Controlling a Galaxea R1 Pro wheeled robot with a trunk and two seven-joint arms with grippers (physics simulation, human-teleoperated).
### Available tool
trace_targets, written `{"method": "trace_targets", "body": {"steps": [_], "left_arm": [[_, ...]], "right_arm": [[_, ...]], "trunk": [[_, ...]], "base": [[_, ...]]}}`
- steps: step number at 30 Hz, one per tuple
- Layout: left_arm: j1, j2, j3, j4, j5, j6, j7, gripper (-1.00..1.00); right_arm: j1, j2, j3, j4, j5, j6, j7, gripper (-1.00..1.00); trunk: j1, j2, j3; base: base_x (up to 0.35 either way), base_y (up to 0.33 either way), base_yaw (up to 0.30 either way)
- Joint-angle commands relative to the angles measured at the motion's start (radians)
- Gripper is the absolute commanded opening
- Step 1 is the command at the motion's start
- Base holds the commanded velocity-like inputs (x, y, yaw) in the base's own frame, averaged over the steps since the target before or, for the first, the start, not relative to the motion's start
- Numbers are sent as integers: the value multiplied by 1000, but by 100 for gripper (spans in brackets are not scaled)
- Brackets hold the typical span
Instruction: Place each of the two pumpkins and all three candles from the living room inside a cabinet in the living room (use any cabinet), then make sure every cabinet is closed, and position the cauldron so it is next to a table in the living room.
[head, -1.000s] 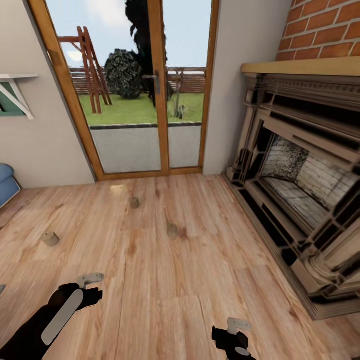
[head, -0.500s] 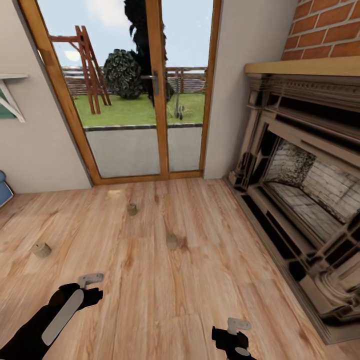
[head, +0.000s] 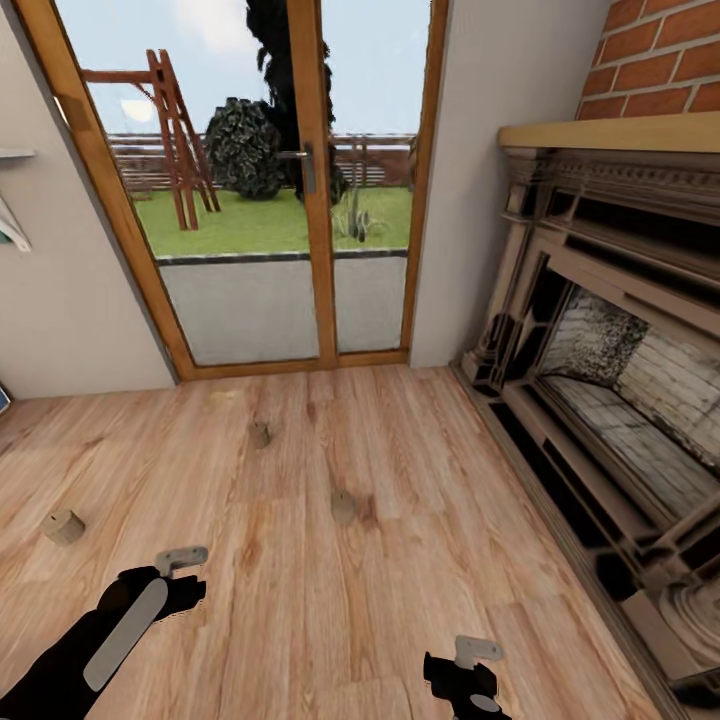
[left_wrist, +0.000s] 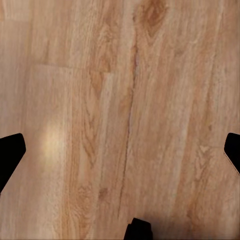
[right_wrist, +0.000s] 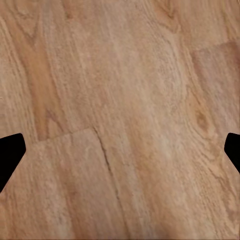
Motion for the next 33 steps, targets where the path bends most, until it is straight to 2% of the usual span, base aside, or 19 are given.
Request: {"method": "trace_targets", "body": {"steps": [1, 33], "left_arm": [[-1, 1, -3, -1, 10, 0, 10, 100], [-1, 1, -3, -1, 10, 0, 10, 100]], "right_arm": [[-1, 0, 9, 0, -10, -4, -4, 100], [-1, 3, 9, -2, -10, -13, -4, 100]], "trunk": [[1, 0, -1], [1, 0, -1]], "base": [[311, 71, 0], [276, 122, 0]]}}
